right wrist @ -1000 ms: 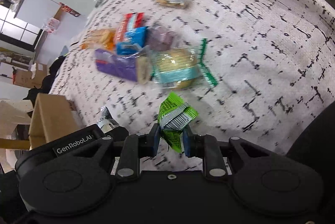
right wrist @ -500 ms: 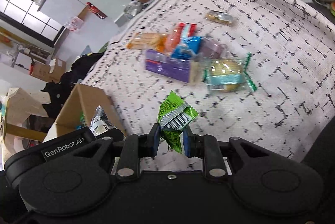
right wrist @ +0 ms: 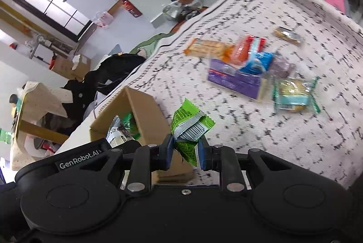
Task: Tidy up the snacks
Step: 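Carry both packs into the cardboard box and open both tools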
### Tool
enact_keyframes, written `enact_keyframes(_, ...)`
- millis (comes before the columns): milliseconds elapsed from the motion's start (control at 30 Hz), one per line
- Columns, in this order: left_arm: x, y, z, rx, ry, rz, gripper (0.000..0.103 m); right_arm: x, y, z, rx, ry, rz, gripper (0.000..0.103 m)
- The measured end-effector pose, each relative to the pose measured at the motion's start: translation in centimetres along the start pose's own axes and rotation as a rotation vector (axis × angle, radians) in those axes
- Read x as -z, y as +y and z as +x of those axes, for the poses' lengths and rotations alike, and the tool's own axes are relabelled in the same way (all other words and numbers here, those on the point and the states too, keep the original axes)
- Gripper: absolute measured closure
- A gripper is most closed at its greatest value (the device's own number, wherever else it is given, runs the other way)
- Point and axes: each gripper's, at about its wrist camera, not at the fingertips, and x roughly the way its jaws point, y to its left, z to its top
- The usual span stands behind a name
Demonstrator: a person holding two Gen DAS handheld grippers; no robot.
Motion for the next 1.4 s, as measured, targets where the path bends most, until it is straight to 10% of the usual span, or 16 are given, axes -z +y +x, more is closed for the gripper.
enact_keyframes(1167,-7.6,12.5,-0.3,-0.140,0.003,-0.225,0.054,-1.7,11.2,5.8,-0.077,0.067,-0.127,0.080)
enact_keyframes(1267,-7.8,13.1,-0.4,-0.138,0.010,-0.236,0.050,-1.8,11.8,6.0,-0.115,0.059,-0.141,0.073)
enact_keyframes(1400,-7.8,13.4,-0.4,-0.152,0.012,-0.233,0.046,-2.1,11.4,5.7,-0.106,0.039,-0.131,0.039)
